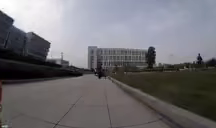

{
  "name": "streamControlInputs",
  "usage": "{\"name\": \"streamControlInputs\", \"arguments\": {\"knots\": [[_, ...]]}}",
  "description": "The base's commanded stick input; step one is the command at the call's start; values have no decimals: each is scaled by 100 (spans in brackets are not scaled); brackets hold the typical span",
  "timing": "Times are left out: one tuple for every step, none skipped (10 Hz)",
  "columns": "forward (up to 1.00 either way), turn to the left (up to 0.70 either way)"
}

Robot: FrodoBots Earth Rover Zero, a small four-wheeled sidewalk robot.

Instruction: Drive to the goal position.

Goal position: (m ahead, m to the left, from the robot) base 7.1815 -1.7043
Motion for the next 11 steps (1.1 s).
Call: {"name": "streamControlInputs", "arguments": {"knots": [[70,22],[70,16],[70,16],[70,27],[70,35],[70,35],[70,35],[70,35],[70,26],[70,13],[70,2]]}}
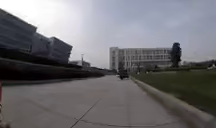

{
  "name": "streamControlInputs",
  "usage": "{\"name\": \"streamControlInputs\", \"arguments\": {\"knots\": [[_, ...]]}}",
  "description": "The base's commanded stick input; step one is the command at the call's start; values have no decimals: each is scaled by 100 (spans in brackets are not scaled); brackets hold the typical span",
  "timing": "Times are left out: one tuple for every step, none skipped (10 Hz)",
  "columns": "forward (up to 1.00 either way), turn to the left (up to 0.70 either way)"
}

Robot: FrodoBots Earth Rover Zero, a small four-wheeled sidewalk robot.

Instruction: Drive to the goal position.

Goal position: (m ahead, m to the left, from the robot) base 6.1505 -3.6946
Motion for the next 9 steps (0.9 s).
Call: {"name": "streamControlInputs", "arguments": {"knots": [[70,0],[70,0],[70,0],[70,0],[70,0],[70,0],[70,0],[70,0],[70,0]]}}
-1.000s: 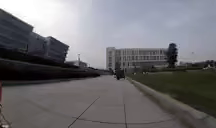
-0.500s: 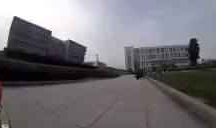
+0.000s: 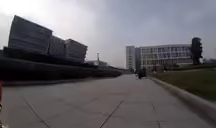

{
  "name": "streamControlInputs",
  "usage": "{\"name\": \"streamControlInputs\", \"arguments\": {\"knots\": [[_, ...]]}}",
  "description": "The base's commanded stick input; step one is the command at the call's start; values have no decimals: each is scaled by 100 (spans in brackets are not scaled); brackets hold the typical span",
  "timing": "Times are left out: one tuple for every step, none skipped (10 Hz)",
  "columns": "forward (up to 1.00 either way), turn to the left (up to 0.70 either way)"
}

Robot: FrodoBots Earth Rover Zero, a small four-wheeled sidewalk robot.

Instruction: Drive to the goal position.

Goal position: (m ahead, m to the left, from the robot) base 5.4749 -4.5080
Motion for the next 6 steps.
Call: {"name": "streamControlInputs", "arguments": {"knots": [[70,0],[70,0],[70,0],[70,0],[70,0],[70,0]]}}
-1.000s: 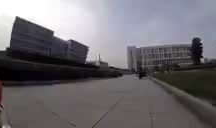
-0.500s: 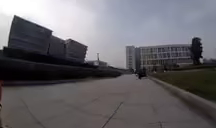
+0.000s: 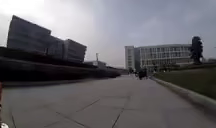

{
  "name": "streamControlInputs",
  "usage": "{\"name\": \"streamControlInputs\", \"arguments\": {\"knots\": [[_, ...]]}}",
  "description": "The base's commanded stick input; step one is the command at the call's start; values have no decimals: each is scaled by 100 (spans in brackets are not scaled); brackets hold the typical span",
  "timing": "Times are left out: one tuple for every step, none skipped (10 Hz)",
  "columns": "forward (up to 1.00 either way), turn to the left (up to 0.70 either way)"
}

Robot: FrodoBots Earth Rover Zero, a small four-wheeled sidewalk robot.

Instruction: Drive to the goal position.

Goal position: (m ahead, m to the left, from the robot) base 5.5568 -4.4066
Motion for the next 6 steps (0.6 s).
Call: {"name": "streamControlInputs", "arguments": {"knots": [[70,0],[70,0],[70,0],[70,0],[70,0],[70,0]]}}
